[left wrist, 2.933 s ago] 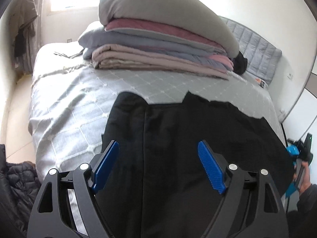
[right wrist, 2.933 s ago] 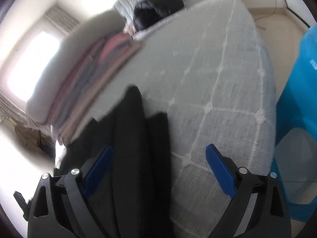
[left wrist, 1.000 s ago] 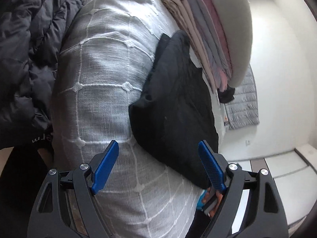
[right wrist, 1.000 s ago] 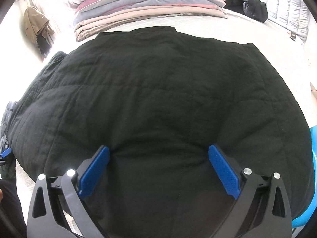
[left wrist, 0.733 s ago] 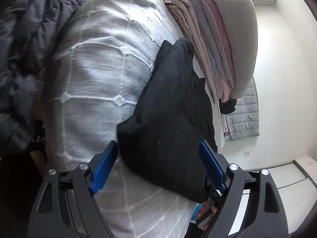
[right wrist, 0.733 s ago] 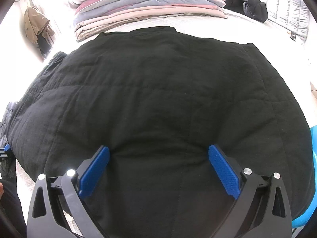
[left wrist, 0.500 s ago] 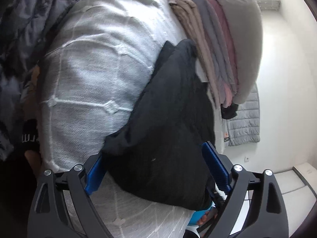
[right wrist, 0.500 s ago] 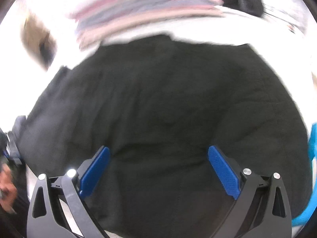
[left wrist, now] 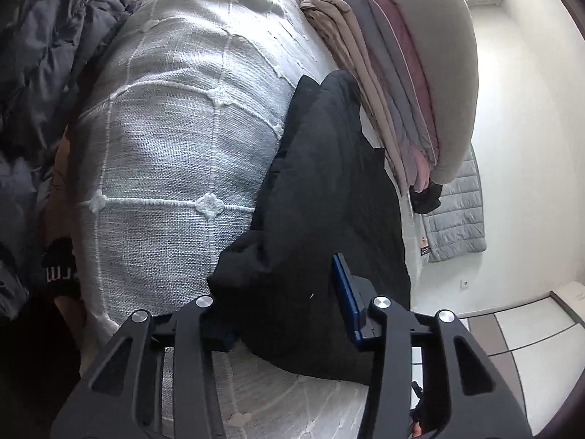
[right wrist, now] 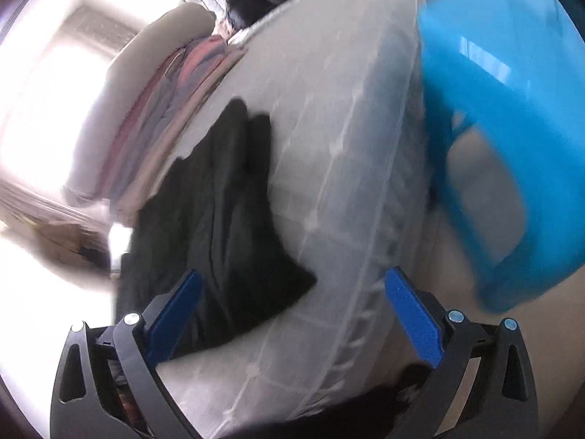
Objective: Fold large clothes
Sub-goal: 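Close both grippers on the opposite side edge of the coat, then lift the gripped coat edge and fold it toward the coat body with both grippers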
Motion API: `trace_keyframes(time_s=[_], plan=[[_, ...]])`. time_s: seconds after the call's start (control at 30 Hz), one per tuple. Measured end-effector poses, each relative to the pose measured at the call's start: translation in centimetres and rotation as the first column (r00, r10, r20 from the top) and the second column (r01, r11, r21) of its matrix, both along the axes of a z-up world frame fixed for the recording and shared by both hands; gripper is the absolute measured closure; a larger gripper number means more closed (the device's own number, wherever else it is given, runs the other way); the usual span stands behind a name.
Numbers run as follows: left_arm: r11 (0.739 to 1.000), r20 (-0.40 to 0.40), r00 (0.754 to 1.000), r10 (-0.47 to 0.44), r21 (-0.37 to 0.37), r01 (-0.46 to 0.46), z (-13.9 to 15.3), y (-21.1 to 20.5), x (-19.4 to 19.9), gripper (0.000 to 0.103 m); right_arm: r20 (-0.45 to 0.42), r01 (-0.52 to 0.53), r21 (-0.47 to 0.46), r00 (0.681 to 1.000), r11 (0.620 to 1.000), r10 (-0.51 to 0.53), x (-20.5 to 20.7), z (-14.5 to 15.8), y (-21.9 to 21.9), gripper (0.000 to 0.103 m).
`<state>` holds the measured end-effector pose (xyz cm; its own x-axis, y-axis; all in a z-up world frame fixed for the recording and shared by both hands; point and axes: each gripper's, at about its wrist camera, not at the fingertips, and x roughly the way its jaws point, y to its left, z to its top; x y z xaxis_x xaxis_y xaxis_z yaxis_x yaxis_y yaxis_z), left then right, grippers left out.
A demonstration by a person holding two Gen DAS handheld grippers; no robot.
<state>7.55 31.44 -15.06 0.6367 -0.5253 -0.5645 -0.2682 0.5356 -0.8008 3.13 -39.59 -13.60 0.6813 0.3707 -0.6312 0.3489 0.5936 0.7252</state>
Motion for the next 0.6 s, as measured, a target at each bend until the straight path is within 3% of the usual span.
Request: trace_keyframes(time_s=[0.2, 0.27, 0.3, 0.33, 0.43, 0.6], plan=[[1.000, -0.009, 1.000, 0.000, -0.008, 0.000, 0.0, 0.1, 0.1, 0.062, 0.066, -0.047, 0.268, 0.997, 0.962, 0.030, 2.2, -3.2, 0.7, 0.008], [1.000, -0.013, 1.000, 0.002, -0.015, -0.002, -0.2, 0.3, -0.1, 0.062, 0.082, -0.056, 0.302, 0.996, 0.952, 0.032, 2.5, -3.8, 1.0, 0.023], [1.000, -0.015, 1.000, 0.002, -0.019, -0.002, -0.2, 0.3, -0.1, 0.062, 0.070, -0.051, 0.299, 0.997, 0.953, 0.032, 2.7, -4.0, 1.1, 0.048], [1.000, -0.016, 1.000, 0.002, -0.020, -0.002, -0.2, 0.3, -0.1, 0.062, 0.054, -0.036, 0.297, 0.998, 0.954, 0.021, 2.8, -4.3, 0.9, 0.056], [1.000, -0.008, 1.000, -0.003, -0.009, 0.003, -0.1, 0.2, 0.0, 0.062, 0.085, -0.041, 0.332, 0.996, 0.942, 0.013, 3.1, -4.9, 0.7, 0.072], [1.000, 0.040, 0.999, -0.031, 0.007, 0.030, 0.8, 0.1, 0.0, 0.079, 0.183, -0.044, 0.319, 0.983, 0.947, -0.016, 2.3, -3.6, 1.3, 0.085]])
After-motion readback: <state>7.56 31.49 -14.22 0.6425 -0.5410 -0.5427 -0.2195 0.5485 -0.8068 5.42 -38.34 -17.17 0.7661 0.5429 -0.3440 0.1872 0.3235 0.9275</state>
